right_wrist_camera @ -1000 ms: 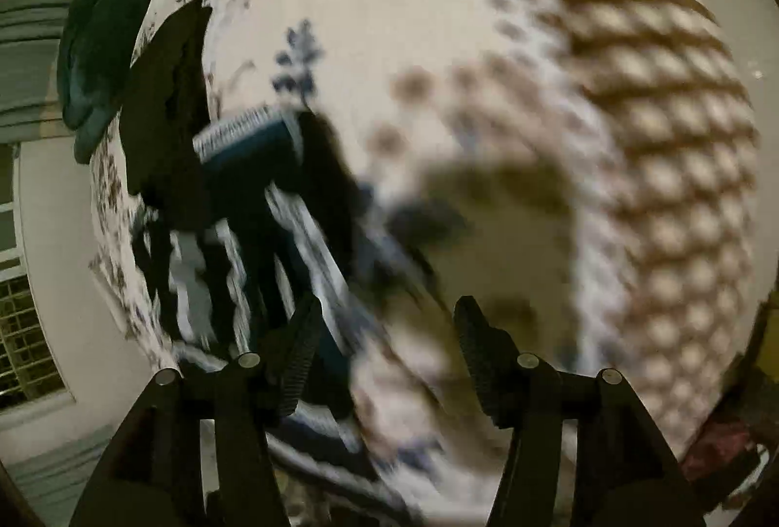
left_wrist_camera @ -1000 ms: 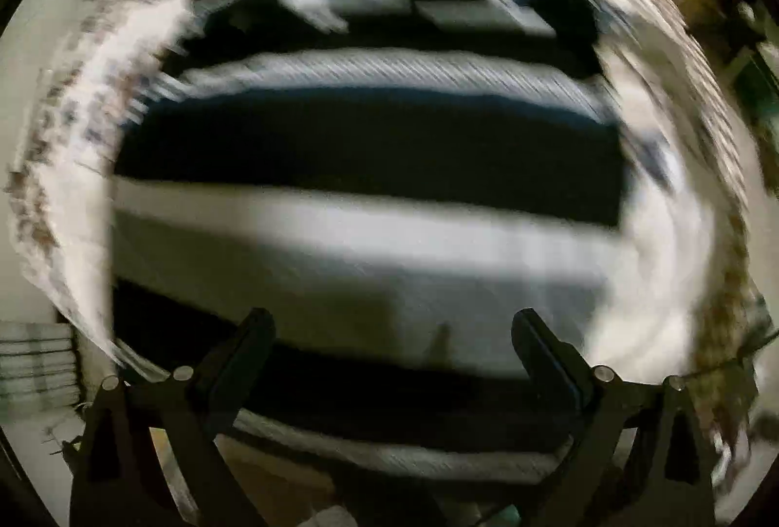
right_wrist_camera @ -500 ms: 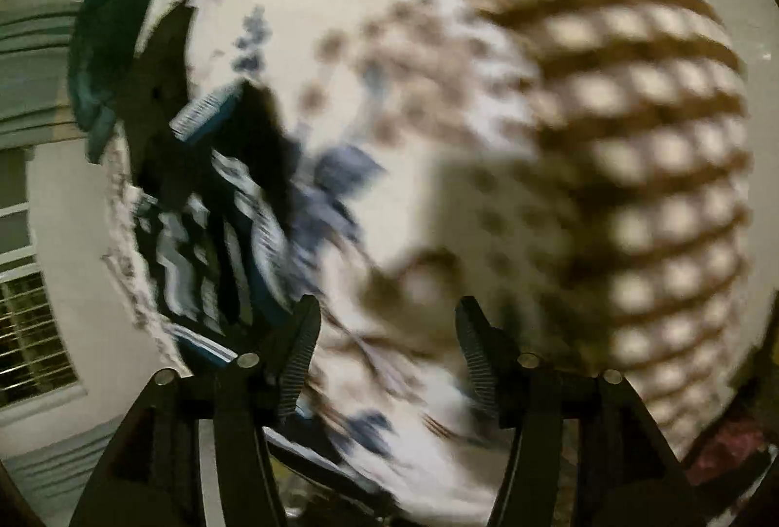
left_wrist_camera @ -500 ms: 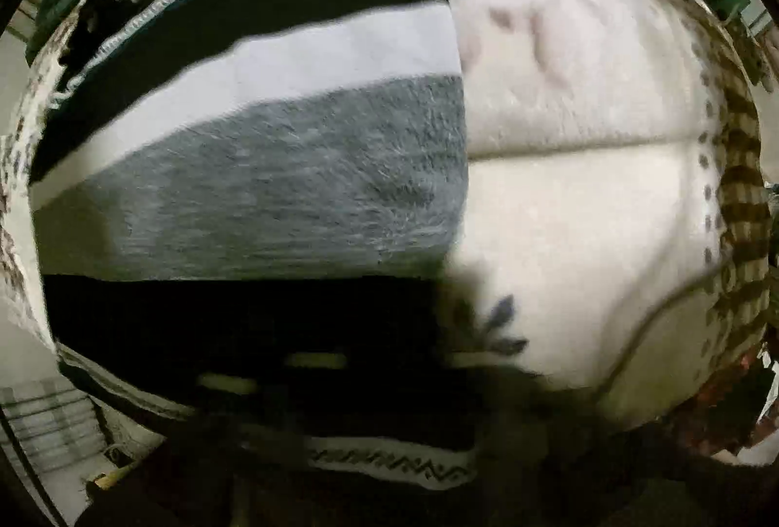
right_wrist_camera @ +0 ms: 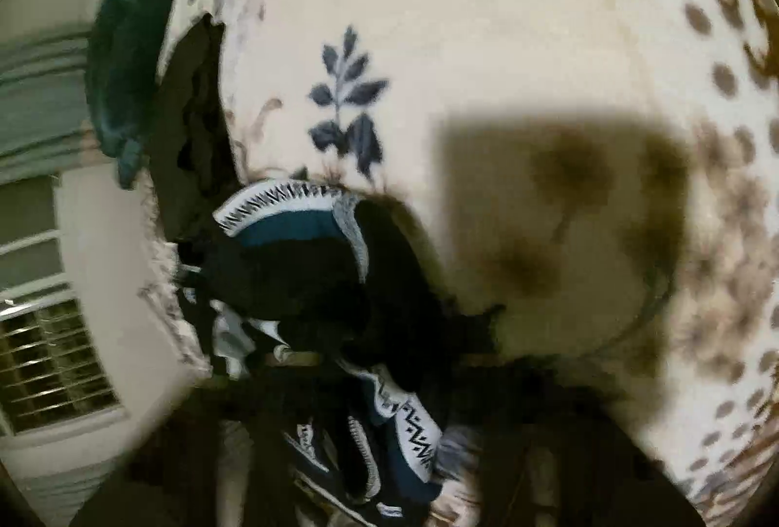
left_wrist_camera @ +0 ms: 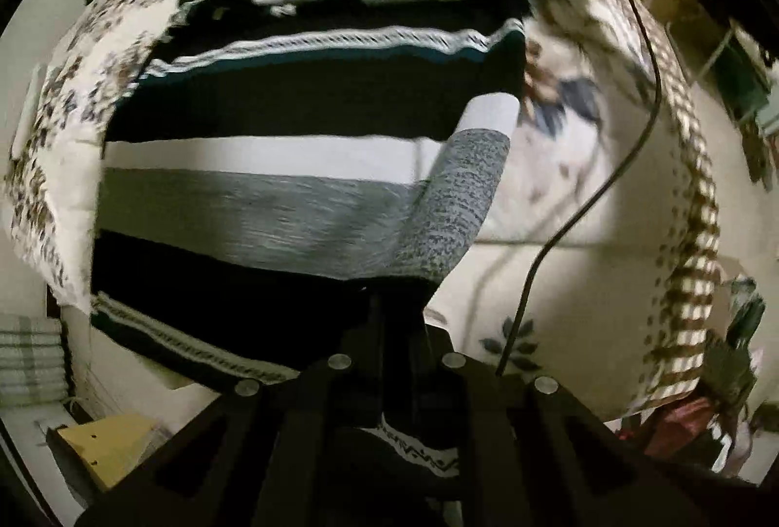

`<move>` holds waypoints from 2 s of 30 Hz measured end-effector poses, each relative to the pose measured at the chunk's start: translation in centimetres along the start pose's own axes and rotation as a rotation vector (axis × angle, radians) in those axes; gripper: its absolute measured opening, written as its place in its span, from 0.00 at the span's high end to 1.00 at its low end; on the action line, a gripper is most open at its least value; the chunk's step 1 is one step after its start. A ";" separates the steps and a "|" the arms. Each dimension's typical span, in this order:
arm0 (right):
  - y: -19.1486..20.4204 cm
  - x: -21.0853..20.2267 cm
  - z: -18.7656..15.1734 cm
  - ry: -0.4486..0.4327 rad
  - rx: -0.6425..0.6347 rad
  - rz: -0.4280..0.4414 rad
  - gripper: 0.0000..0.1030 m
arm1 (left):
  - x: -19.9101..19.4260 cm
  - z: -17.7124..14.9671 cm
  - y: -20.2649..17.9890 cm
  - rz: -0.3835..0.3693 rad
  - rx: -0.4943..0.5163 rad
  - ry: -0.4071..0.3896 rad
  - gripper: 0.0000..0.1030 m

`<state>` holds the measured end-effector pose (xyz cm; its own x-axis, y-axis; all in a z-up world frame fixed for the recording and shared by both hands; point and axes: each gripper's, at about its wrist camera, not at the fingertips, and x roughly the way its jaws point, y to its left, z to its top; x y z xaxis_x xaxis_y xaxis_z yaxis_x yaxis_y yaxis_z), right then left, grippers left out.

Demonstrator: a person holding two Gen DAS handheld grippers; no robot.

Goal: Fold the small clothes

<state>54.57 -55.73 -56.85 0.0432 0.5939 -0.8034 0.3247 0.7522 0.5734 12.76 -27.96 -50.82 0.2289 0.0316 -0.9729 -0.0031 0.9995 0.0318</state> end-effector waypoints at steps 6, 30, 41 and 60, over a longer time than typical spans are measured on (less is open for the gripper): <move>6.3 -2.4 -1.5 -0.057 -0.105 -0.115 0.91 | -4.2 -0.4 4.2 -0.023 -0.060 -0.069 0.95; 47.9 21.5 -7.7 -0.035 -0.436 -0.473 0.92 | 0.7 -2.1 36.7 -0.228 -0.602 -0.061 0.95; 47.4 29.2 -8.2 0.051 -0.375 -0.469 0.44 | 8.2 -4.9 42.7 -0.315 -0.675 0.113 0.74; 16.7 22.7 -39.6 0.448 -0.151 -0.272 0.24 | 9.9 -4.0 41.0 -0.133 -0.504 0.182 0.60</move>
<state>23.54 -18.38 -59.17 -0.4408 0.4112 -0.7979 0.1276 0.9086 0.3977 11.04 13.37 -60.08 0.0874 -0.1397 -0.9863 -0.4612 0.8719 -0.1644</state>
